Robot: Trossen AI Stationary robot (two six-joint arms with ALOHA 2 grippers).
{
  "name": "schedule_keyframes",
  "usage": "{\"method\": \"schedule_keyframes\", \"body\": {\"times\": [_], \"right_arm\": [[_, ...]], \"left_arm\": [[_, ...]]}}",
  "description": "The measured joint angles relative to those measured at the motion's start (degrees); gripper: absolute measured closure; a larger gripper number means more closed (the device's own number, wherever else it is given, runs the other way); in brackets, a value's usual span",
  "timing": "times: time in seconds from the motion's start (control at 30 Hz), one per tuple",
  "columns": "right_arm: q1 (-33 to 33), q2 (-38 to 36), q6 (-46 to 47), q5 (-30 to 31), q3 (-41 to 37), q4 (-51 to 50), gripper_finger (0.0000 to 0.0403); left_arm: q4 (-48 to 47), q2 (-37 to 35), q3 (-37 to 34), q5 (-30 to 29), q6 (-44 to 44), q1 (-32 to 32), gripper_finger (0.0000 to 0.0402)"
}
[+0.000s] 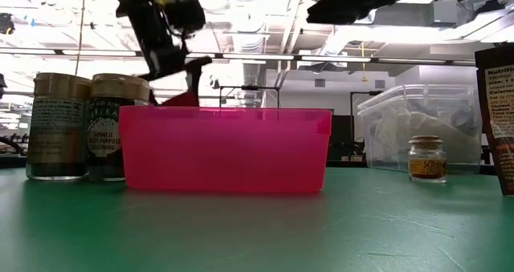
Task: Sort spices by type
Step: Put the red seasoning bottle into the green bin
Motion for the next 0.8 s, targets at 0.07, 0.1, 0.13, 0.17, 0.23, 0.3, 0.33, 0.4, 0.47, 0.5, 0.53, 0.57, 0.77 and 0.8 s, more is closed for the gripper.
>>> {"method": "schedule_keyframes", "body": {"times": [0.07,0.1,0.13,0.17,0.23,0.3,0.33,0.4,0.47,0.5,0.53,0.57,0.77,0.8], "right_arm": [[0.22,1.97,-0.57,2.0,-0.01,1.91,0.0104],[0.4,3.16,-0.59,3.06,-0.01,3.28,0.0104],[0.52,4.4,-0.56,4.1,-0.01,4.86,0.0104],[0.51,5.59,-0.53,5.08,-0.01,6.51,0.0104],[0.88,8.0,0.21,6.98,-0.01,10.38,0.0104],[1.17,10.03,2.22,9.87,0.33,14.34,0.0104],[1.49,10.98,3.43,11.51,0.96,15.38,0.0104],[2.31,13.03,4.64,13.84,2.68,16.63,0.0104],[3.45,14.87,3.31,14.28,4.11,15.74,0.0104],[4.13,15.97,1.69,14.28,5.02,15.53,0.0104],[4.78,16.93,-0.28,14.28,5.89,14.97,0.0104],[5.45,17.87,-2.42,14.29,6.84,13.55,0.0104],[9.5,23.62,-15.54,14.38,17.48,-1.83,0.0104],[10.19,24.64,-17.92,14.46,19.24,-4.55,0.0104]], "left_arm": [[3.22,-2.07,0.0,2.3,-6.44,0.02,0.0086],[4.98,-2.99,0.0,3.15,-9.92,0.03,0.0086],[6.9,-3.83,0.0,4.13,-13.68,0.03,0.0086],[9.02,-4.5,0.0,4.72,-17.5,0.01,0.0086],[12.75,-5.63,0.0,5.42,-24.85,-0.33,0.0086],[15.67,-6.22,0.0,5.47,-31.64,-0.78,0.0086],[16.73,-6.38,0.0,5.48,-34.52,-1.08,0.0086],[18.52,-6.41,0.0,5.52,-40.21,-1.84,0.0086],[19.83,-6.4,0.0,5.59,-45.63,-2.63,0.0086],[20.07,-6.39,0.0,5.76,-48.22,-2.9,0.0086],[20.36,-6.39,0.0,6.11,-50.67,-3.15,0.0086],[20.73,-6.39,0.0,6.97,-53.29,-3.25,0.0086],[20.81,-6.39,0.0,16.72,-65.92,-2.85,0.0086],[20.75,-6.37,0.0,19.03,-67.78,-2.79,0.0086]]}}
